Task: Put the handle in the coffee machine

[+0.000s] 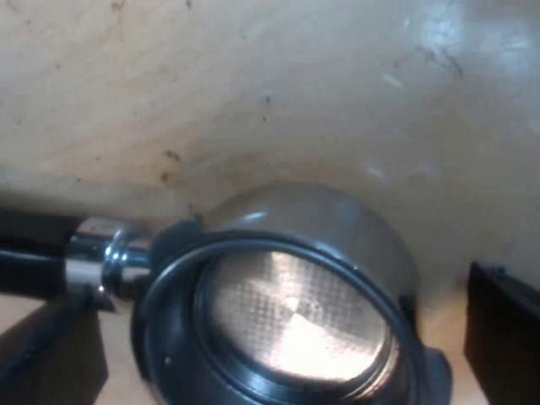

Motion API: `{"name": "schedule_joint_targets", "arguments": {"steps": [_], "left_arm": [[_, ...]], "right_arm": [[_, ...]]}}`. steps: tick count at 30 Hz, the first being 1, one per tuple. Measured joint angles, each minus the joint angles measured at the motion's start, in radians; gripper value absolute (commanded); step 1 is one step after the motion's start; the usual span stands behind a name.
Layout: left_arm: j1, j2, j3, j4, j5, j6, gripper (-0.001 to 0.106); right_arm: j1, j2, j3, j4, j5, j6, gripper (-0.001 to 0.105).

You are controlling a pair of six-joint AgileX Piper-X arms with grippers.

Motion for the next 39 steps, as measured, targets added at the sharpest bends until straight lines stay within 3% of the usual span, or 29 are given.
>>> {"name": "schedule_joint_targets", "arguments": {"steps": [5,16,25,33,39], "left_arm": [[0.0,0.0,0.0,0.0,0.0,0.0,0.094],[0.0,0.0,0.0,0.0,0.0,0.0,0.094],[0.0,0.0,0.0,0.0,0.0,0.0,0.094],[0.0,0.0,0.0,0.0,0.0,0.012,0.094],[0.0,0.0,0.0,0.0,0.0,0.024,0.094]], "right_arm": [[0.0,0.0,0.0,-0.001,0.0,0.0,0.082],[0.0,0.0,0.0,-0.001,-0.002,-0.025,0.049],[0.0,0.0,0.0,-0.001,-0.011,-0.078,0.0],[0.0,-0.026,0.0,0.049,-0.002,-0.18,0.0],[0.0,-0.06,0.0,0.114,0.019,-0.215,0.0]]}}
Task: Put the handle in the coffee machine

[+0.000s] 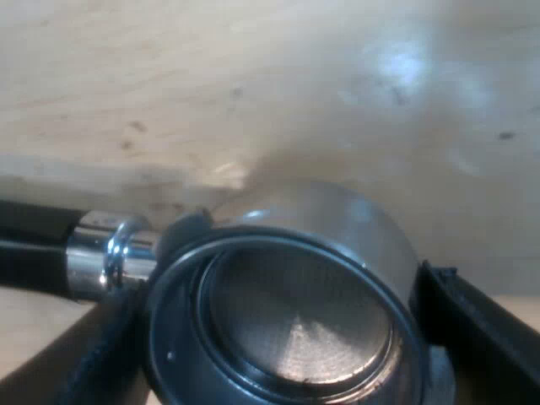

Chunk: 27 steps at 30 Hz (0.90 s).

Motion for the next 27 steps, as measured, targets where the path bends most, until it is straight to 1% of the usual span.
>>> {"name": "schedule_joint_targets", "arguments": {"steps": [4,8,9,11,12,14,15,17,18,20,21,23,24,26,27], "left_arm": [[0.0,0.0,0.0,0.0,0.0,0.0,0.094],[0.0,0.0,0.0,-0.005,0.0,0.0,0.094],[0.0,0.0,0.0,-0.005,0.0,0.0,0.094],[0.0,0.0,0.0,-0.011,0.0,0.0,0.094],[0.0,0.0,0.0,-0.011,0.0,0.0,0.094],[0.0,0.0,0.0,-0.011,0.0,0.0,0.094],[0.0,0.0,0.0,-0.013,0.0,0.0,0.094],[0.0,0.0,0.0,-0.013,0.0,0.0,0.094],[0.0,0.0,0.0,-0.013,0.0,0.0,0.094],[0.0,0.0,0.0,-0.013,0.0,0.0,0.094],[0.0,0.0,0.0,-0.013,0.0,0.003,0.094],[0.0,0.0,0.0,-0.015,0.01,0.042,0.094],[0.0,0.0,0.0,-0.015,0.013,0.049,0.094],[0.0,0.0,0.0,-0.015,0.026,0.078,0.094],[0.0,0.0,0.0,-0.015,0.029,0.088,0.094]], "right_arm": [[0.0,-0.008,0.0,0.02,0.011,-0.028,0.0],[0.0,-0.05,0.0,0.061,0.01,-0.094,0.0],[0.0,-0.051,0.0,0.061,0.01,-0.096,0.0],[0.0,-0.069,0.002,0.072,0.01,-0.143,0.0],[0.0,-0.071,0.002,0.074,0.01,-0.151,0.0],[0.0,-0.083,0.002,0.101,0.01,-0.196,0.0],[0.0,-0.085,0.002,0.104,0.01,-0.199,0.0],[-0.002,-0.099,0.002,0.123,0.01,-0.243,0.0],[-0.002,-0.099,0.002,0.123,0.01,-0.243,0.0],[-0.024,-0.121,0.002,0.13,-0.005,-0.288,0.0],[-0.028,-0.126,0.002,0.131,-0.013,-0.293,0.0],[-0.058,-0.138,0.002,0.132,-0.049,-0.325,0.0],[-0.064,-0.14,0.002,0.134,-0.054,-0.328,0.0],[-0.087,-0.142,0.002,0.134,-0.089,-0.377,0.0],[-0.092,-0.142,0.002,0.134,-0.098,-0.384,0.0]]}}
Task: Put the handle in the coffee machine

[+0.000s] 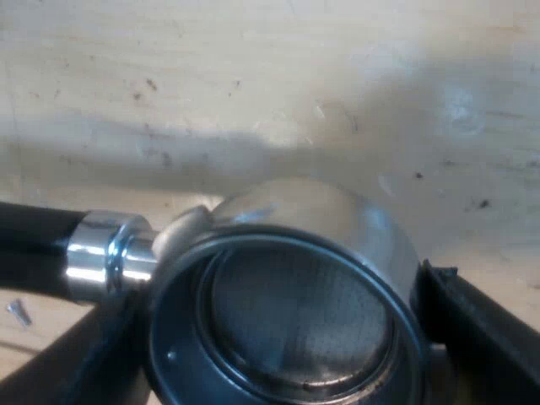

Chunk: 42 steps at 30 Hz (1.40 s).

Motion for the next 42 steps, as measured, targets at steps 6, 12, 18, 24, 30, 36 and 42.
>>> {"name": "schedule_joint_targets", "arguments": {"steps": [6,12,18,24,30,36,42], "left_arm": [[0.0,0.0,0.0,0.0,0.047,0.107,0.094],[0.0,0.0,0.0,0.0,0.054,0.142,0.094],[0.0,0.0,0.0,0.0,0.054,0.142,0.094],[0.0,0.0,0.0,0.0,0.054,0.142,0.094],[0.0,0.0,0.0,0.0,0.054,0.142,0.094],[0.0,0.0,0.0,0.0,0.054,0.142,0.094],[0.0,0.0,0.0,0.0,0.054,0.142,0.094]], "right_arm": [[-0.022,0.0,0.0,0.002,-0.063,-0.059,0.0],[-0.022,0.0,0.0,0.016,-0.088,-0.1,0.0],[-0.022,0.0,0.0,0.017,-0.099,-0.12,0.0],[-0.022,0.0,0.0,0.018,-0.099,-0.142,0.0],[-0.022,0.0,-0.002,0.029,-0.089,-0.163,0.0],[-0.031,0.0,-0.045,0.061,-0.067,-0.199,0.0],[-0.091,0.0,-0.086,0.112,-0.067,-0.249,0.0]]}}
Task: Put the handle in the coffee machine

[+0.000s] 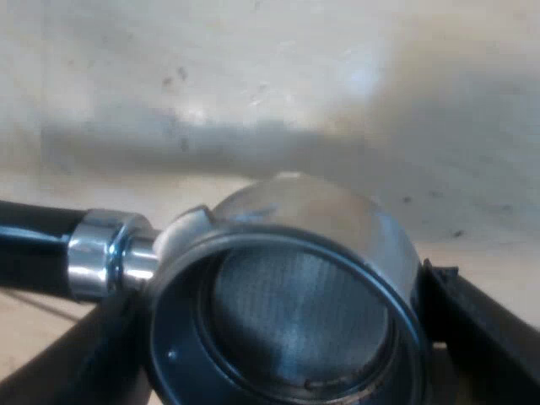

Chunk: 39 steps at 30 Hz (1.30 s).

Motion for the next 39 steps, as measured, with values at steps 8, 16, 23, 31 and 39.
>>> {"name": "schedule_joint_targets", "arguments": {"steps": [8,16,23,31,39], "left_arm": [[-0.002,0.0,0.0,-0.029,0.101,-0.009,0.094],[-0.001,0.0,0.0,-0.06,0.113,-0.009,0.094],[-0.001,0.0,0.0,-0.059,0.113,-0.012,0.094],[-0.001,0.0,0.0,-0.059,0.144,0.029,0.094],[-0.001,0.0,0.004,-0.044,0.174,0.191,0.094]], "right_arm": [[-0.055,0.0,-0.048,0.022,0.003,-0.107,0.0],[-0.058,0.0,-0.052,0.039,-0.008,-0.178,0.0],[-0.058,0.0,-0.091,0.081,-0.033,-0.215,0.0],[-0.058,0.0,-0.102,0.095,-0.036,-0.216,0.0],[-0.058,0.0,-0.139,0.12,-0.038,-0.164,0.0]]}}
